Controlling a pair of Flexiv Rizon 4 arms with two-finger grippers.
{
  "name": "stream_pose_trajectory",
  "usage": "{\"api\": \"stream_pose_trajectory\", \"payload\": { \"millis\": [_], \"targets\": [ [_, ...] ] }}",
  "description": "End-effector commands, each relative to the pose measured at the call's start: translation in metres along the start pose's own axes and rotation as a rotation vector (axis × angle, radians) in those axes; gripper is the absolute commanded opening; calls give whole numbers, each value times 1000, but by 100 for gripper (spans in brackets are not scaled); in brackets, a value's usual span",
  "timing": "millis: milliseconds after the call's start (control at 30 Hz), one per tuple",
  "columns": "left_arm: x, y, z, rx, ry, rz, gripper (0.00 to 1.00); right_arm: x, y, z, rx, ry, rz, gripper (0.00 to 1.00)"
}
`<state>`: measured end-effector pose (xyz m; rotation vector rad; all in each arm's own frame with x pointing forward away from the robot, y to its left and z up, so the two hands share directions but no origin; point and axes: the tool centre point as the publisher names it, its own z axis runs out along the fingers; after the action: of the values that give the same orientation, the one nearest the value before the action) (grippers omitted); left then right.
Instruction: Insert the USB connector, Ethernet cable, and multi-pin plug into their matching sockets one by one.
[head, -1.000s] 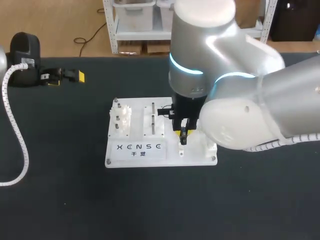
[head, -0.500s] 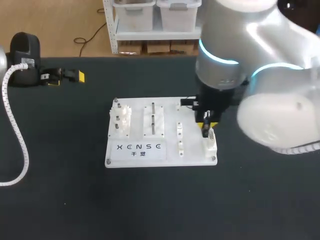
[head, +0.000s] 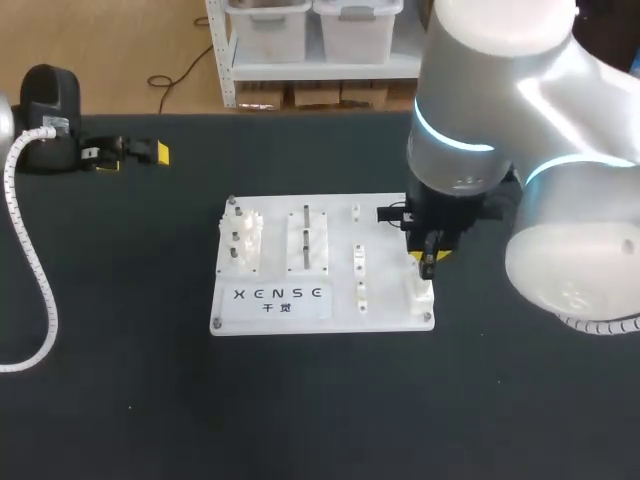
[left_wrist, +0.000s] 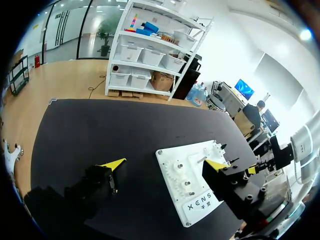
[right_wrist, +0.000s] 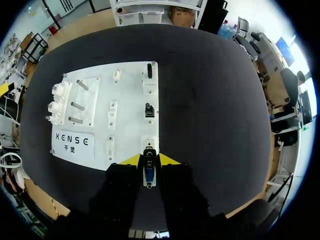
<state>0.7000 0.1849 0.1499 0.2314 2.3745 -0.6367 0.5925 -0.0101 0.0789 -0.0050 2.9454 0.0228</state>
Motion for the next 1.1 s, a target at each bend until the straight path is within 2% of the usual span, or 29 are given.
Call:
{"api": "stream_pose_trajectory", "payload": {
  "millis": [33, 1100],
  "targets": [
    [0, 0, 0, 0, 0, 0, 100, -1, 1, 4, -1, -10, 0, 0],
    [0, 0, 0, 0, 0, 0, 100, -3, -1, 10, 24, -25, -5, 0]
  ]
}}
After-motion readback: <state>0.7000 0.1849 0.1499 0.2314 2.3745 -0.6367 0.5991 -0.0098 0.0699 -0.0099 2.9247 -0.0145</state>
